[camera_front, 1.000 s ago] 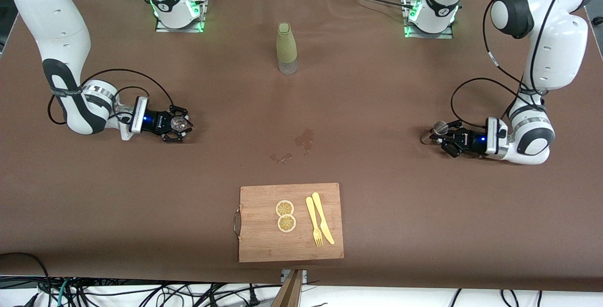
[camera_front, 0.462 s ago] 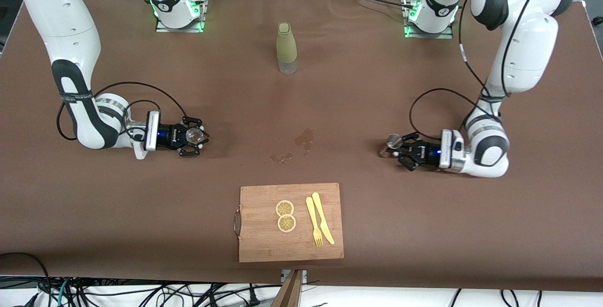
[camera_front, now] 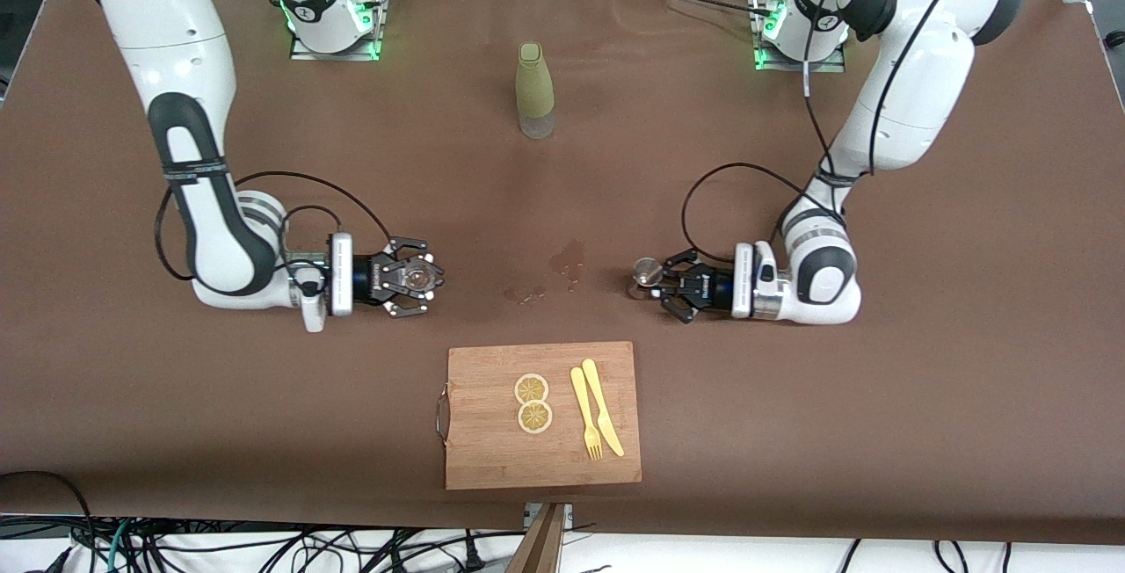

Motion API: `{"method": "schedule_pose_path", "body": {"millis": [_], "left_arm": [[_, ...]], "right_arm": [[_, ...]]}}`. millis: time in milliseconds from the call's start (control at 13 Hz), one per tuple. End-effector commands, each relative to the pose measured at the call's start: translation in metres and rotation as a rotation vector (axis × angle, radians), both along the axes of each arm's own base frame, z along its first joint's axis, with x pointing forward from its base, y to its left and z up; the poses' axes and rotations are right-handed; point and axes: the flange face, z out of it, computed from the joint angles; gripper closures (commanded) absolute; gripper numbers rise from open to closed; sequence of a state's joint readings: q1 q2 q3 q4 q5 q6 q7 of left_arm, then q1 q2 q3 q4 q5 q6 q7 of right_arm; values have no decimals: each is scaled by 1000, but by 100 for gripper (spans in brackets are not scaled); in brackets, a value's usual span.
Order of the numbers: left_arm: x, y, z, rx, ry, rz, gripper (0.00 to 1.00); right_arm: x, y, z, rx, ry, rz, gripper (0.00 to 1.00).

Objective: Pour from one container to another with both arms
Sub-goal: 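Lift the jigger with the left gripper while the right gripper brings the glass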

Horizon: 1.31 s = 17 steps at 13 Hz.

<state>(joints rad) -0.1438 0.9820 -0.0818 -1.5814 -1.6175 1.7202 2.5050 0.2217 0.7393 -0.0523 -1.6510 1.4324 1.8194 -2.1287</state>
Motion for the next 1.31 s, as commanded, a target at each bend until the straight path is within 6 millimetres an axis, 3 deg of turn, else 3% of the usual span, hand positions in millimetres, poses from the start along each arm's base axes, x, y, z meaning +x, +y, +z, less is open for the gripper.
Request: {"method": "schedule_pose_path", "body": {"millis": [0, 231, 538, 615, 846, 1231], "left_arm": [[-13, -42, -6, -4, -8, 61, 100], [-25, -80, -5, -2, 8, 61, 100], [-31, -107, -4, 33, 47, 59, 100], [-34, -120, -5, 30, 58, 50, 100], [-36, -134, -5, 61, 73, 57, 100], [-30, -147, 3, 70, 82, 60, 100]], "right_arm": [[14, 33, 21, -80, 7, -65, 92], [17, 76, 39, -159, -11, -157, 92], [7, 115, 55, -194, -62, -201, 92], [7, 116, 62, -201, -78, -200, 92], [6, 120, 80, -245, -142, -145, 92], [1, 120, 83, -269, -182, -107, 92]]}}
